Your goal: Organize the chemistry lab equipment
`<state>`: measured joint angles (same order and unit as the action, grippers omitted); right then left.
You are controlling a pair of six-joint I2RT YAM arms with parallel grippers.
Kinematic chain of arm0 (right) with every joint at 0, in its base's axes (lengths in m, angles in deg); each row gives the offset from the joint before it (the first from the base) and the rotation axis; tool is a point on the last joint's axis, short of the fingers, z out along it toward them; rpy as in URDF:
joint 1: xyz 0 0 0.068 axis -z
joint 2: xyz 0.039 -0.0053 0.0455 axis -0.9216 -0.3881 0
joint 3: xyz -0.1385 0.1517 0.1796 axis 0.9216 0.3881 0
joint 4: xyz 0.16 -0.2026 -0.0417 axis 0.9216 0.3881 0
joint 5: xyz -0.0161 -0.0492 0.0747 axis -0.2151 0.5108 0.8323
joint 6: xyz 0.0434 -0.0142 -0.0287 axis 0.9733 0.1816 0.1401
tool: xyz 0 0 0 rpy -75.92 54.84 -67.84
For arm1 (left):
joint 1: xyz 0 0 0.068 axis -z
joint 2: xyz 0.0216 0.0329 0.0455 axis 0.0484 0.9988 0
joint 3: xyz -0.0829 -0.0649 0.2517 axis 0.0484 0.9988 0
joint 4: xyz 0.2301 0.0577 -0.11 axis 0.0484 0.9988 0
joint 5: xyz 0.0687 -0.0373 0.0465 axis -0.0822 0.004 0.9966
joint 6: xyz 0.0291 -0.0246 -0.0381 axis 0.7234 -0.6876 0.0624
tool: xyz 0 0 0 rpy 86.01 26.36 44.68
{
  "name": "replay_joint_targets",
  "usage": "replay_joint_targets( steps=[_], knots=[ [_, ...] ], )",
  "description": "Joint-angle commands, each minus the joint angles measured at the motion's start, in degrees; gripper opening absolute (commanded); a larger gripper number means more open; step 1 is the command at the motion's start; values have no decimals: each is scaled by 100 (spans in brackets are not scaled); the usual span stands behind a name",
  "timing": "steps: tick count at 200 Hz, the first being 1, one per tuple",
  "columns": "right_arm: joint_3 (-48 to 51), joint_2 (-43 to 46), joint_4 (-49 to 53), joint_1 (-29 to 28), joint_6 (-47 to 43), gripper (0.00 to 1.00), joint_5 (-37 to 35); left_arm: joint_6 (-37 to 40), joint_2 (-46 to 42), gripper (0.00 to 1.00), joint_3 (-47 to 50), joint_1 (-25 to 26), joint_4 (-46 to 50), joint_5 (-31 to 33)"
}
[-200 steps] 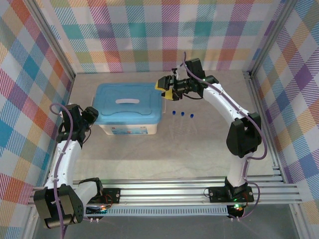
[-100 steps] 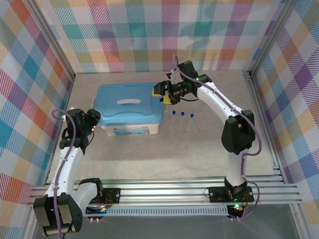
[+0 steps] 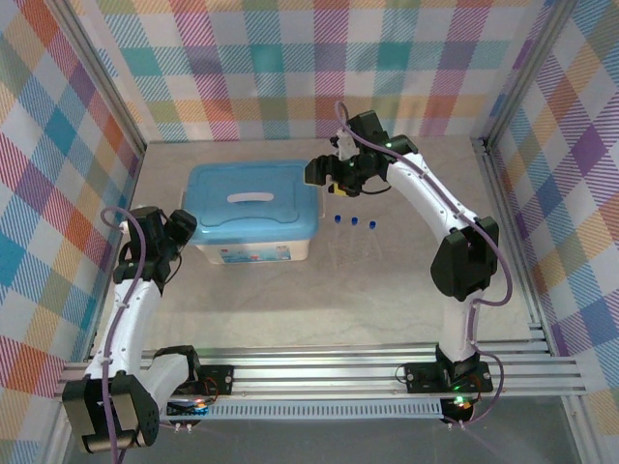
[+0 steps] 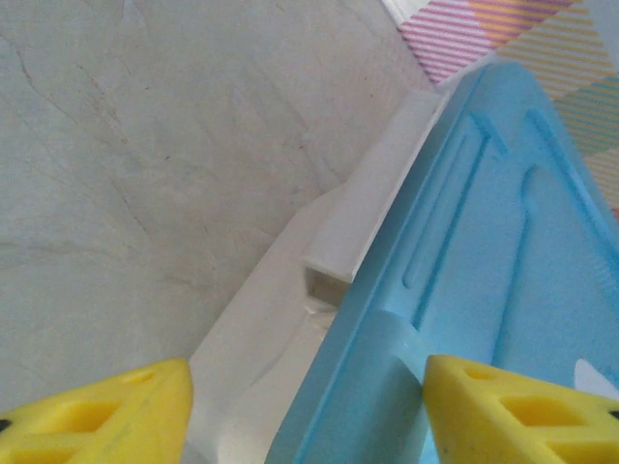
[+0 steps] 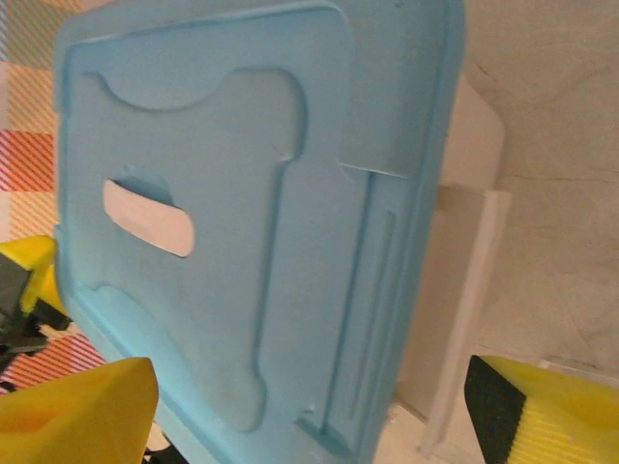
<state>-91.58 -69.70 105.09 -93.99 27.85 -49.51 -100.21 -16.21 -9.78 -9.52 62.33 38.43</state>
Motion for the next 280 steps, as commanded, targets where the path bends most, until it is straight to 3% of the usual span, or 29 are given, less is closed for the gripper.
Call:
replay_joint_targets(
  steps=[1, 75, 147, 280],
  knots=[
    [-78, 155, 179, 42, -188, 85, -128, 305, 52, 69, -384, -80, 454, 95],
    [-65, -91, -19, 59, -47, 87, 160, 336, 745, 72, -722, -804, -154, -976],
    [280, -65, -317, 124, 18, 87, 328, 368, 1616, 71, -880, -867, -1171, -2207],
    [259, -270, -337, 134, 41, 86, 316, 395, 1829, 61, -956, -931, -1247, -2290]
  ],
)
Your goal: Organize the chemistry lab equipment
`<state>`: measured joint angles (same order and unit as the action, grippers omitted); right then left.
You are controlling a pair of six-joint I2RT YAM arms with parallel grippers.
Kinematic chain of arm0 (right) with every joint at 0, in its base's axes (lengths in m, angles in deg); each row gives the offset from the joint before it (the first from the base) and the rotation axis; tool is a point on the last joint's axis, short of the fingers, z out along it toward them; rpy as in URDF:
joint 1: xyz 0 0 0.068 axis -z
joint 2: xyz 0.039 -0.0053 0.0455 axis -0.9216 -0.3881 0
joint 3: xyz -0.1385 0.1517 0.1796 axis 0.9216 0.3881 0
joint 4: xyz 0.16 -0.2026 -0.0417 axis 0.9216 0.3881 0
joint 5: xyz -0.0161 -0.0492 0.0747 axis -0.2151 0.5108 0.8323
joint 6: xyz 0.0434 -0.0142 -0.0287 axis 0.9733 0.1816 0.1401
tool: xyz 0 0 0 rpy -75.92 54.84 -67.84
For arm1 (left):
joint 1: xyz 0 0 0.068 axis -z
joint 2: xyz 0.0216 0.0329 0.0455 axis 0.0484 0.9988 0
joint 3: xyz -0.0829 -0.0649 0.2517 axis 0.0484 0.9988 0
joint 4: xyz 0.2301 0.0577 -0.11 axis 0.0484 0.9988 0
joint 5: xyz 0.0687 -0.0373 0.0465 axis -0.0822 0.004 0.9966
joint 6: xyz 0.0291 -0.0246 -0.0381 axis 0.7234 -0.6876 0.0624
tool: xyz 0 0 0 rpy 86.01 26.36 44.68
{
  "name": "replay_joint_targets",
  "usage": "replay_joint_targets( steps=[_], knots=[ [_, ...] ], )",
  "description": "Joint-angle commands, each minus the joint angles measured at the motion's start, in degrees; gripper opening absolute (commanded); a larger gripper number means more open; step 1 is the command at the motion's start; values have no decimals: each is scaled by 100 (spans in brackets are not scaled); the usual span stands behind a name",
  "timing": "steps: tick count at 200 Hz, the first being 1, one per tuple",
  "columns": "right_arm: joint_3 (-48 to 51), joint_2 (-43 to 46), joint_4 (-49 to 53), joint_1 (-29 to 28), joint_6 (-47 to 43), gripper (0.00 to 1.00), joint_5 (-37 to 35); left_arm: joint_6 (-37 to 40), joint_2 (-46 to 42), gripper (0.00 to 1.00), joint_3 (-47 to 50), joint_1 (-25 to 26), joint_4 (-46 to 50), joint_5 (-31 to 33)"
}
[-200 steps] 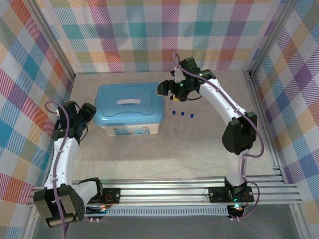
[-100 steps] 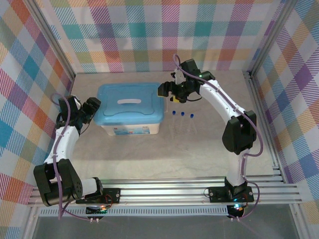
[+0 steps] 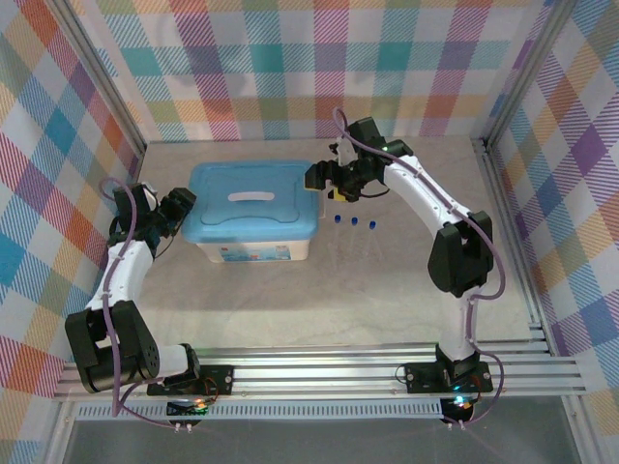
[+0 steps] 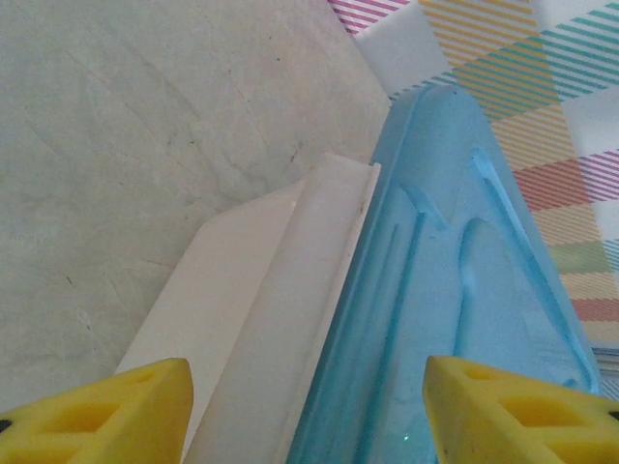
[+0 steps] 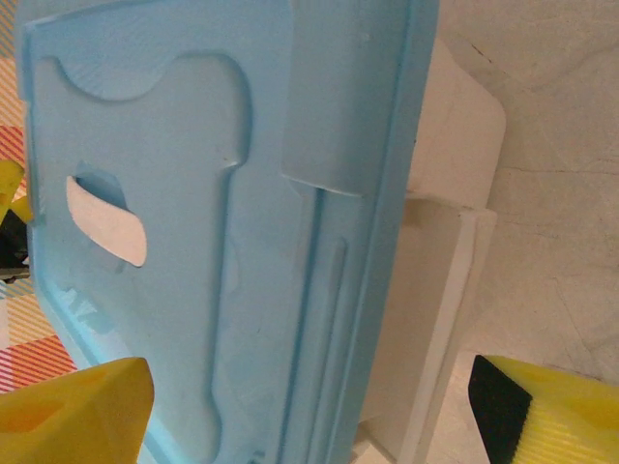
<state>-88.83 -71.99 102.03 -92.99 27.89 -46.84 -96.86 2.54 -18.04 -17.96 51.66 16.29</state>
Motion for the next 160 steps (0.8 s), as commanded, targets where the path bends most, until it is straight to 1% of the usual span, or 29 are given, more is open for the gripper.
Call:
replay_joint_targets(
  steps=[1, 50, 96, 160],
  knots=[
    [-20, -44, -28, 34, 32, 85, 54, 60, -50, 61, -127, -85, -184, -76],
    [-39, -95, -3, 31, 44, 85, 61, 94, -253, 58, -72, -84, -120, -49],
    [-64, -200, 76, 25, 15, 85, -1, 107, -241, 55, -119, -82, -80, -113],
    [30, -270, -87, 6, 106, 85, 177, 204, -287, 52, -199, -52, 31, -137]
  ],
)
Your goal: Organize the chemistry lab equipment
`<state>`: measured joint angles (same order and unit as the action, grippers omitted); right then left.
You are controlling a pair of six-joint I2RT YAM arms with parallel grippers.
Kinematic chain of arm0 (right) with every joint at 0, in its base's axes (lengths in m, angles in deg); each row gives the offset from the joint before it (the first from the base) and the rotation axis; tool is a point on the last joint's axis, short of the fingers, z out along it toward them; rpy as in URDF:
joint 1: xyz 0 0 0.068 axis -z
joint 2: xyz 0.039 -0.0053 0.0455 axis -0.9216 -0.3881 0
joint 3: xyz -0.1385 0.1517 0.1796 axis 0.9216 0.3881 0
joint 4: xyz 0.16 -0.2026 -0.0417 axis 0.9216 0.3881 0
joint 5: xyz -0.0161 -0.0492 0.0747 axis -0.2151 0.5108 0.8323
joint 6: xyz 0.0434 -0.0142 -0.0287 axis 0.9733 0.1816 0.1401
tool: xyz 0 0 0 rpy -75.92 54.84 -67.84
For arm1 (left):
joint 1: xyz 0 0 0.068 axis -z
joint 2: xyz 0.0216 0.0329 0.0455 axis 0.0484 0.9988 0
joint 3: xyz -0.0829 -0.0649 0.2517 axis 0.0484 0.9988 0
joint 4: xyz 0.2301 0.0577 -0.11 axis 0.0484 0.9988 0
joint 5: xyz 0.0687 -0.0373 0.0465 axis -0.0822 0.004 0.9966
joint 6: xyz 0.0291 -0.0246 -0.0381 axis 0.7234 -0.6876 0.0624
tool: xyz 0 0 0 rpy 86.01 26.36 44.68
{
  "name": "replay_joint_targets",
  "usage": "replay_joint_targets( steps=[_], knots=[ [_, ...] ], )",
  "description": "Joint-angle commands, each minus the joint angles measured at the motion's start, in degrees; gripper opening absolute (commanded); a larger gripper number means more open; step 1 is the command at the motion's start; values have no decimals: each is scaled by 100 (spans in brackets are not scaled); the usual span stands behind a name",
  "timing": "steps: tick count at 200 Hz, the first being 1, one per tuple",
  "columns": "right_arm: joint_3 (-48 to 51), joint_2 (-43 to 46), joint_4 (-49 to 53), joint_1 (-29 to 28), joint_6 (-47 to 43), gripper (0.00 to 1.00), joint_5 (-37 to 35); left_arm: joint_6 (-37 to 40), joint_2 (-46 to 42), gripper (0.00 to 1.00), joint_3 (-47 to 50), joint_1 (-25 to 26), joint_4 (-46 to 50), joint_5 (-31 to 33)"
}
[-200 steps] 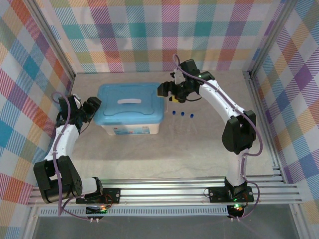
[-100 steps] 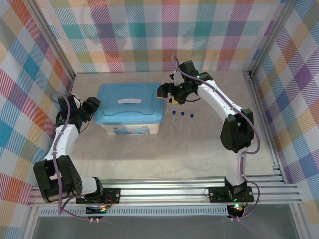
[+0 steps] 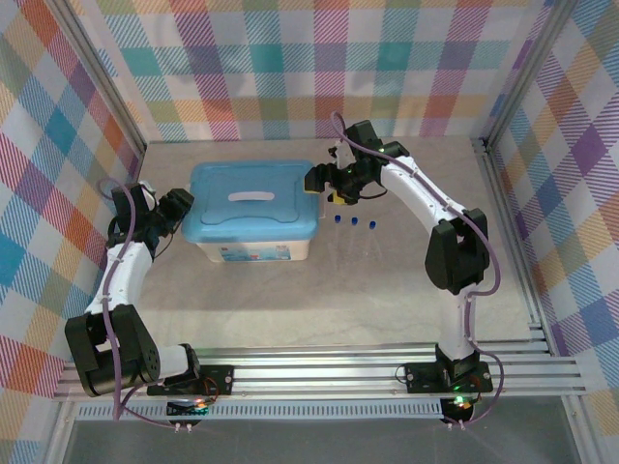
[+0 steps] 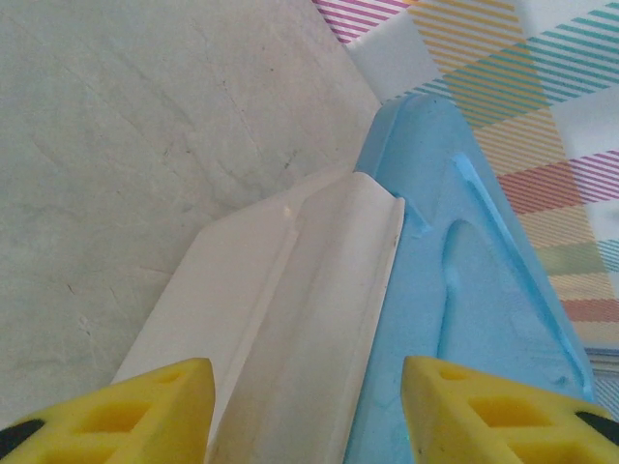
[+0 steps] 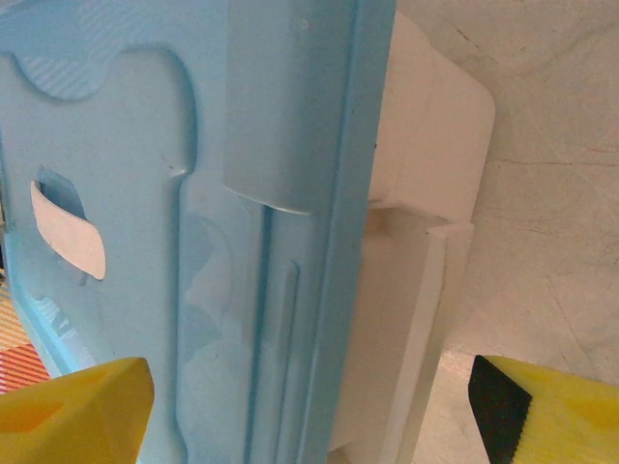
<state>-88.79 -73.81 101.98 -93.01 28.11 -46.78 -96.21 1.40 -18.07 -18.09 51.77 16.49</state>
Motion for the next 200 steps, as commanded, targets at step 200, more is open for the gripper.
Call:
replay_joint_targets(
  steps=[200],
  knots=[
    [-970, -423, 537, -430, -231, 63, -315, 640, -41, 48, -396, 728, 496, 535]
  ],
)
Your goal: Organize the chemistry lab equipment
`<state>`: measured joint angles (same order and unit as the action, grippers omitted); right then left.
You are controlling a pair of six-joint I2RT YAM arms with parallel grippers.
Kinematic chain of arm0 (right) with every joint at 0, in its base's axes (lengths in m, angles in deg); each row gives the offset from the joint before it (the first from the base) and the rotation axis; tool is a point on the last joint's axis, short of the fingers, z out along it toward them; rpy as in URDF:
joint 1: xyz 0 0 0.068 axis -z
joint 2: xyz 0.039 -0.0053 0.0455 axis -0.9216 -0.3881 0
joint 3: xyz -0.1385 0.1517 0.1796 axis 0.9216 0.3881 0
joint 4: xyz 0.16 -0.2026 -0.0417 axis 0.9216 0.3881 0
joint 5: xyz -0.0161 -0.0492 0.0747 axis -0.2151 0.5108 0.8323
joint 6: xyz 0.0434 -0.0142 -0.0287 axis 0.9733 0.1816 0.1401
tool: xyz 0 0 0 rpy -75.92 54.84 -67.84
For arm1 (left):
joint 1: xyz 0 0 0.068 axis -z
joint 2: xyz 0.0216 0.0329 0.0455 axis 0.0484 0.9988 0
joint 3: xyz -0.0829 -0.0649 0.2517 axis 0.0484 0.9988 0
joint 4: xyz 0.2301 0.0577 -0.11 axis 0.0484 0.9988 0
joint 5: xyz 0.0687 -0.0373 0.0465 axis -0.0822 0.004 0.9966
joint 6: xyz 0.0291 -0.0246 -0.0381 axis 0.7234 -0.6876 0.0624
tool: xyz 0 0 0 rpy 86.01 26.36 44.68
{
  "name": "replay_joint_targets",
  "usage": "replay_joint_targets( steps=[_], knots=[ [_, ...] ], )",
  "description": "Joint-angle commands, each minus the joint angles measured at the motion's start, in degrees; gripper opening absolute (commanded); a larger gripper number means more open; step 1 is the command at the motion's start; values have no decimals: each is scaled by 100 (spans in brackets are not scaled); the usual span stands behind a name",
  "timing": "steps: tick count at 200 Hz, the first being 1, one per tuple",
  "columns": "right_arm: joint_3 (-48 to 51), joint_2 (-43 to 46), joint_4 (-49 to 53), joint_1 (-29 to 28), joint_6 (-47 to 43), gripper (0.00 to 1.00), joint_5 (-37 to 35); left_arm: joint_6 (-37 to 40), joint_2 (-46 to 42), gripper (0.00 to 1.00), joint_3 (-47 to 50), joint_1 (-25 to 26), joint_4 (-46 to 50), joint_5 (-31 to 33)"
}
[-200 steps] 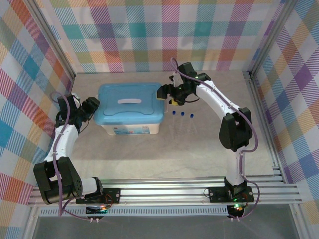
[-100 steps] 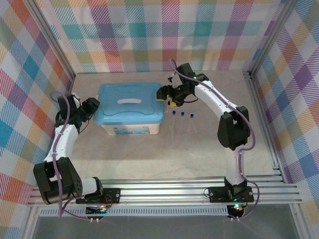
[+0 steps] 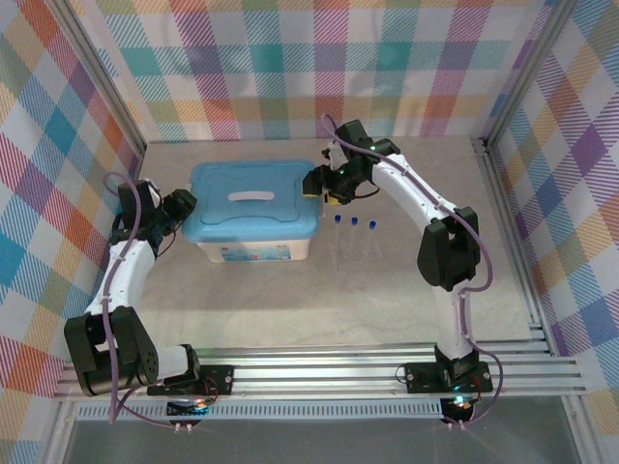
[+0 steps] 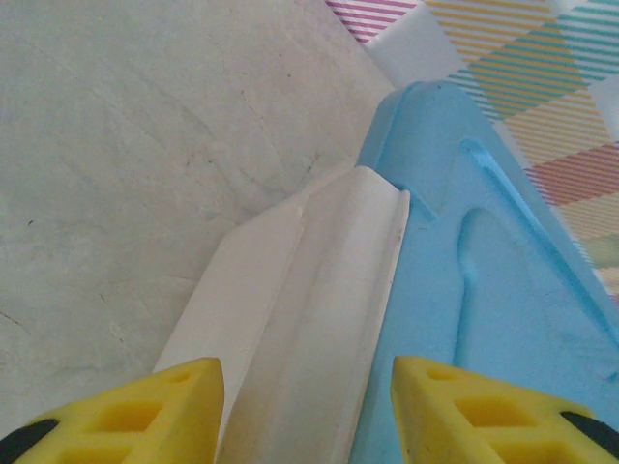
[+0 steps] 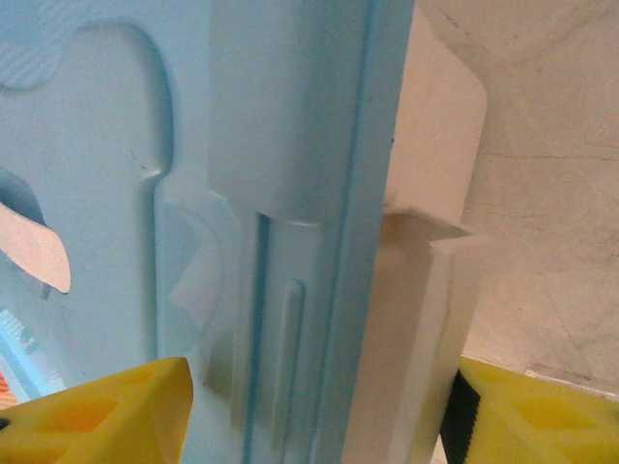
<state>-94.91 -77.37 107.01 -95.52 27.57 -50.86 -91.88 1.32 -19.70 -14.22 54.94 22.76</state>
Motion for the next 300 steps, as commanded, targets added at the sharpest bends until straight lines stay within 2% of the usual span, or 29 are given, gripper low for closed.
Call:
replay_joint_targets(
  steps=[1, 43, 112, 143, 175, 228, 300],
  knots=[
    [-366, -69, 36, -183, -176, 63, 92, 209, -30, 48, -236, 343, 183, -82],
    [-614, -171, 140, -256, -155, 55, 21, 416, -20, 48, -343, 555, 485, 375],
    [-1055, -390, 253, -379, -97, 53, 36, 527, 75, 47, -490, 701, 910, 592],
    [-1410, -561, 396, -489, -104, 51, -30, 633, 182, 36, -694, 901, 1103, 810],
    [-1627, -699, 451, -523, -67, 48, -59, 636, 293, 34, -767, 993, 1116, 875],
    [-1986, -974, 584, -608, -90, 44, -174, 573, 479, 39, -794, 1065, 1066, 963],
    [-3066, -1598, 1370, -847, -361, 41, -1030, 467, 717, 43, -798, 1278, 953, 1044]
  ],
)
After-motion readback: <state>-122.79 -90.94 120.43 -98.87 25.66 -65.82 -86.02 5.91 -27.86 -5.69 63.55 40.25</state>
